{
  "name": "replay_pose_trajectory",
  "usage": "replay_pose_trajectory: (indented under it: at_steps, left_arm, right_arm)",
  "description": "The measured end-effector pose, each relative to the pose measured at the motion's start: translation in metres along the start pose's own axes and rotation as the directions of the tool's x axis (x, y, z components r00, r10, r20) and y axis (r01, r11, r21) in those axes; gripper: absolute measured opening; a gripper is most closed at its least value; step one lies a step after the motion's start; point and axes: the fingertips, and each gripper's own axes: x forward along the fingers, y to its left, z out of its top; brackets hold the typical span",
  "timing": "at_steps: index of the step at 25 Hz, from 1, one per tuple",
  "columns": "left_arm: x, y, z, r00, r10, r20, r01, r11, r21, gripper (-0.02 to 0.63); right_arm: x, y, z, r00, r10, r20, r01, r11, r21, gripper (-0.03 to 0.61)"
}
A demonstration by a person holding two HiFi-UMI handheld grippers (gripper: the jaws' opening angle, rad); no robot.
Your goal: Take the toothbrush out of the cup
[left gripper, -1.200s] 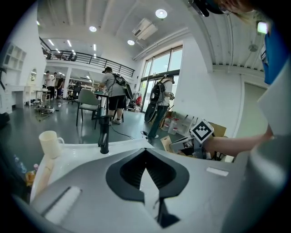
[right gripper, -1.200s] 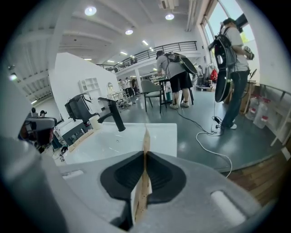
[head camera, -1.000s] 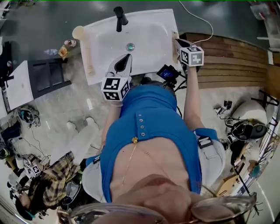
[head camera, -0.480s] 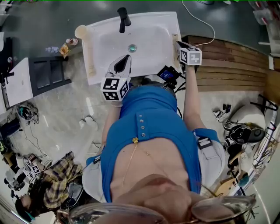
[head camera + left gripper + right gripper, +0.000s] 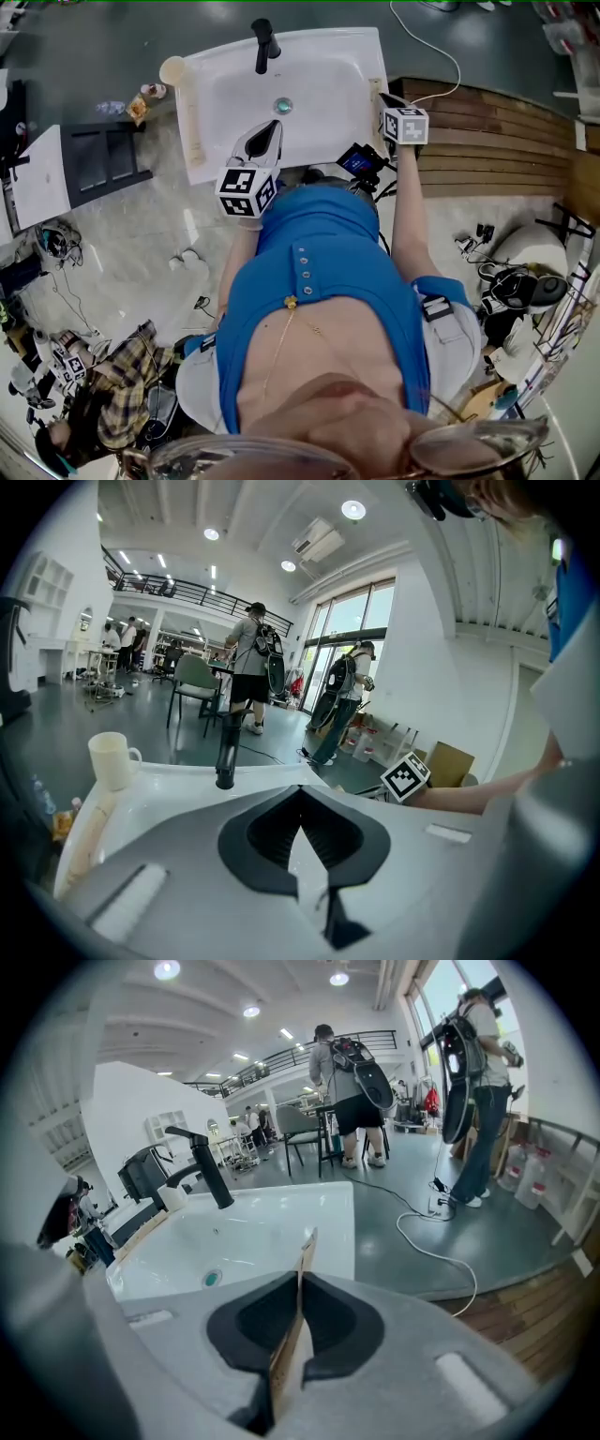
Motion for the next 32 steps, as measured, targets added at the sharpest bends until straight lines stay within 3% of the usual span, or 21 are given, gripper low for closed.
replay_pose_trajectory:
  at_steps: [21, 32]
  left_arm:
    - [-0.001, 0.001, -0.002, 1.000, -0.006, 0.002, 0.006, 1.000, -0.009, 0.002]
    - [0.005, 0.000, -0.009, 1.000, -0.023, -0.017, 0.023, 1.000, 0.003, 0.002]
  right_arm:
    - [-0.001, -0.008, -0.006, 0.999, -0.051, -0.014, 0.050, 0.995, -0.084, 0.078]
    - [-0.007, 0.008, 0.004, 1.000, 0.003, 0.005, -0.002, 0.993, -0.122, 0.060]
